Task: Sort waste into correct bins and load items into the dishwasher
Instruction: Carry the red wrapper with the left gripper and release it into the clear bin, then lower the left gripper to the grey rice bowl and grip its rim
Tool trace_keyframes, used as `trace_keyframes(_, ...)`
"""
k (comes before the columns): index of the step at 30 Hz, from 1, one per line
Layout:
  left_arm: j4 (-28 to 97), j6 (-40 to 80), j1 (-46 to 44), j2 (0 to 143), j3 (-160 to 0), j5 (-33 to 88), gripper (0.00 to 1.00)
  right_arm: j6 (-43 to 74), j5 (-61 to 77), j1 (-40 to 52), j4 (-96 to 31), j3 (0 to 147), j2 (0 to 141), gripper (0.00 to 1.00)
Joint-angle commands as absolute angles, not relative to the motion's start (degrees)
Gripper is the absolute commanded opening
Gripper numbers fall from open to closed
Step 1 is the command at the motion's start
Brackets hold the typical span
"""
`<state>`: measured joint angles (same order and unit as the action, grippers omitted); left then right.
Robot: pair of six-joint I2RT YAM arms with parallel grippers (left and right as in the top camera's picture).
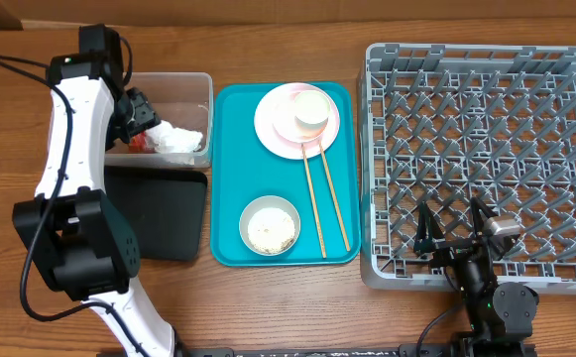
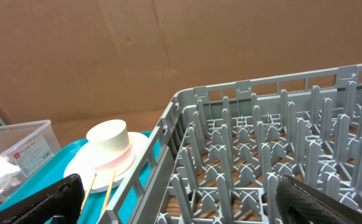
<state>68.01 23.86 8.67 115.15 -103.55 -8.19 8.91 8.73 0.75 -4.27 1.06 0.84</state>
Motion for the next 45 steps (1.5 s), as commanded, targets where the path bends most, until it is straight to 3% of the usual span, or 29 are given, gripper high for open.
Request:
trace_keyframes(1, 68.60, 21.85, 8.27, 113.93, -104.79, -6.52, 0.75, 8.62, 8.67, 0.58, -3.92, 0.45, 0.16, 1.00)
trace_keyframes(13, 77.25, 21.87, -2.81, 95.96, -106.83, 9.34, 0.74, 8.60, 8.67, 0.58, -3.92, 0.45, 0.16, 1.00)
trace_keyframes(23, 81.84, 24.58, -22.33, 91.57, -106.21, 8.05, 0.74, 8.60, 8.67, 0.58, -3.92, 0.45, 0.16, 1.00)
trace_keyframes(33, 79.68, 36.49, -38.61, 91.61, -99.96, -5.10, 0.77, 8.60, 8.67, 0.58, -3.92, 0.45, 0.16, 1.00)
trace_keyframes(45, 69.25, 39.94, -42.57, 91.61, -86.43, -4.89, 0.79, 8.60, 8.67, 0.58, -3.92, 0.45, 0.16, 1.00)
